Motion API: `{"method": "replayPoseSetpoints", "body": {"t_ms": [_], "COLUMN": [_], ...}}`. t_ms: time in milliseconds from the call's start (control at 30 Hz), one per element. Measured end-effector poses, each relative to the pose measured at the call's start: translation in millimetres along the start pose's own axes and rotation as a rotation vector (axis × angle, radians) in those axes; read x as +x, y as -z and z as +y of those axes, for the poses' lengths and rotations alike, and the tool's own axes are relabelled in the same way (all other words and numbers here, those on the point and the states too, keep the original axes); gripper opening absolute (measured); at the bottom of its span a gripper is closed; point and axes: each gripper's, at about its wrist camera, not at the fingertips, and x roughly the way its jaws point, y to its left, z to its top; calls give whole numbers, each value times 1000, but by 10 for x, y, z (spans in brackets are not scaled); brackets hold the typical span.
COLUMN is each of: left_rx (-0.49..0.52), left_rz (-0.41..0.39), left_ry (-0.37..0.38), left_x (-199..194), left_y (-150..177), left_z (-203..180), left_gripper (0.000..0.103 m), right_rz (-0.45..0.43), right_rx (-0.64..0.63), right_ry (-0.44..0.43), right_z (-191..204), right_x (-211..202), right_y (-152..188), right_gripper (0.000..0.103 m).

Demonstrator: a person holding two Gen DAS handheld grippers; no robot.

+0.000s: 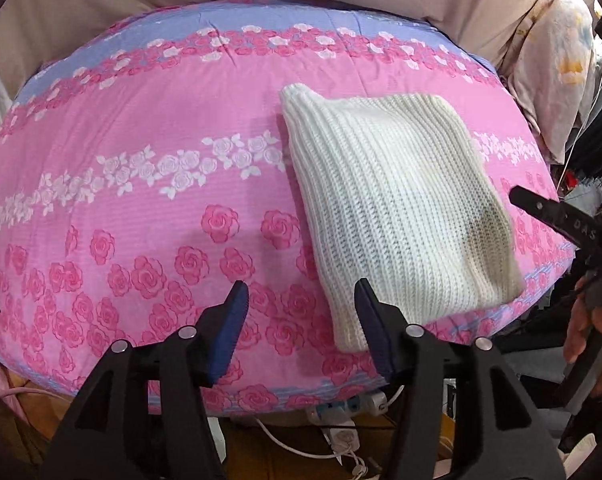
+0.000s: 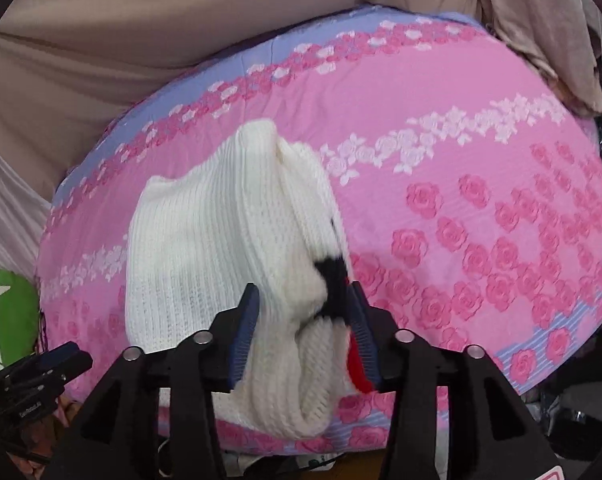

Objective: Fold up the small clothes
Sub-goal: 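Lay the folded hem on the sweater and open both grippers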

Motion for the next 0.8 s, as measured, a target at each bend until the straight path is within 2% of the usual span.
{"method": "replayPoseSetpoints", "body": {"t_ms": [100, 233, 267, 300, 333, 400, 467, 533, 567, 600, 633, 733, 800], "left_rx": [-4, -20, -23, -24, -25, -27, -31, -34, -36, -40, -43, -45, -58], "left_rz": [5, 15, 19, 21, 21, 22, 31, 41, 45, 50, 56, 60, 62], "left_ry": [-8, -30, -37, -41, -49, -55, -60, -66, -66, -66, -72, -82, -85], "left_x": [12, 44, 54, 58, 60, 71, 104, 142, 153, 166, 175, 191, 205], "left_y": [-57, -128, -148, -157, -170, -182, -184, -178, -175, -175, -176, -178, -174], "left_z": [-34, -75, -80, -83, -89, -100, -107, -110, -111, -112, -111, -81, -40], "left_gripper": [54, 54, 54, 54, 54, 54, 54, 54, 54, 54, 54, 56, 58], "right_rz": [25, 84, 89, 95, 77, -17, -71, -31, 16, 106, 150, 90, -9], "right_rx": [-36, -99, -99, -83, -52, -25, -41, -67, -91, -120, -119, -95, -73], "right_ry": [-12, -11, -9, -43, -77, -124, -118, -68, -31, 28, 42, 36, 57], "right_z": [85, 250, 257, 252, 238, 228, 218, 150, 111, 46, -14, 23, 89], "right_x": [153, 524, 562, 566, 492, 177, -2, 140, 301, 593, 761, 558, 230], "right_y": [-109, -25, -25, -60, -120, -284, -387, -380, -342, -244, -151, -204, -268], "right_gripper": [56, 54, 37, 15, 15, 14, 14, 14, 15, 17, 18, 21, 21]}}
